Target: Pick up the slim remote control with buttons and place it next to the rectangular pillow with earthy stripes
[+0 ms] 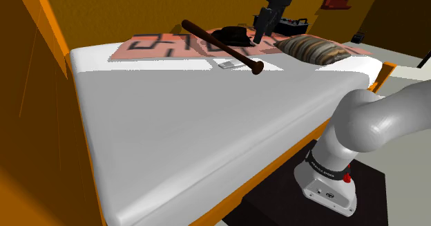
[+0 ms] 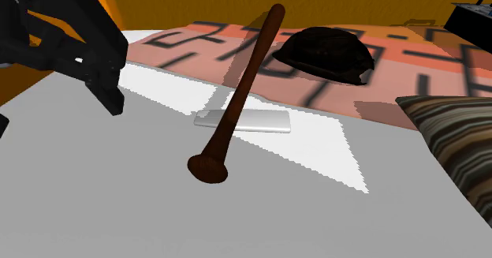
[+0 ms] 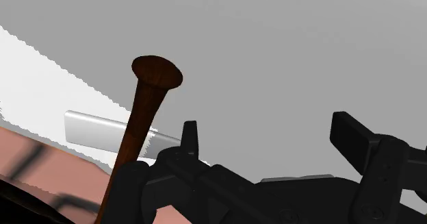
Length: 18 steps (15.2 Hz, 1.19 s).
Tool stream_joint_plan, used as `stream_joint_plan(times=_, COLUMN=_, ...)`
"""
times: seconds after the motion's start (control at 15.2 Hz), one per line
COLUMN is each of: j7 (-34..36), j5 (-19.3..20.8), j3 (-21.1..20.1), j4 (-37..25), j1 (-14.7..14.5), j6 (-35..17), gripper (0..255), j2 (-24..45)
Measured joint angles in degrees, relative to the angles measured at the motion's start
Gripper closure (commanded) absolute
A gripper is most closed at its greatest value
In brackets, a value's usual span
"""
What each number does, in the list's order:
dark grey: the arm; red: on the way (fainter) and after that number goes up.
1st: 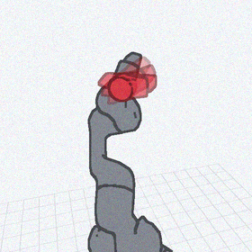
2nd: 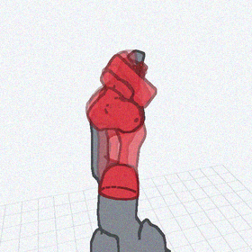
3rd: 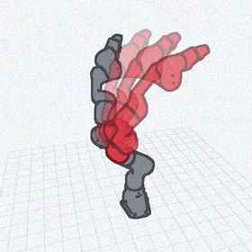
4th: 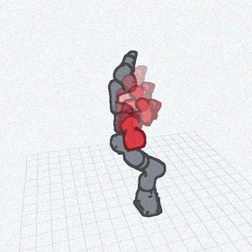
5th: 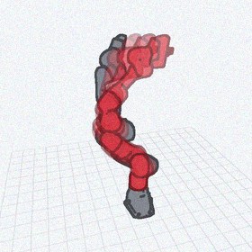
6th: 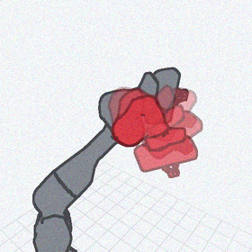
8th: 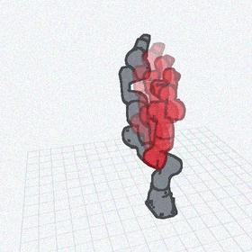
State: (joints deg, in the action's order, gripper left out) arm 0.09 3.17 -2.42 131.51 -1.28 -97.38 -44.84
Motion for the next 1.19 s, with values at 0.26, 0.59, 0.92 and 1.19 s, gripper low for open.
stream_joint_plan(times=0.26, j7=-7.2, j5=1.5, j3=3.8, j4=1.4, j1=-1.1, j6=-1.3, gripper=0, j2=0.4)
stream_joint_plan(times=0.59, j7=-25.4, j5=5.1, j3=13.4, j4=2.2, j1=-3.5, j6=-4.7, gripper=0, j2=4.2)
stream_joint_plan(times=0.92, j7=-43.8, j5=7.2, j3=22.4, j4=-0.7, j1=-6.7, j6=-8.0, gripper=0, j2=11.7)
stream_joint_plan(times=1.19, j7=-59.2, j5=7.0, j3=29.6, j4=-5.7, j1=-9.8, j6=-10.0, gripper=0, j2=19.9)
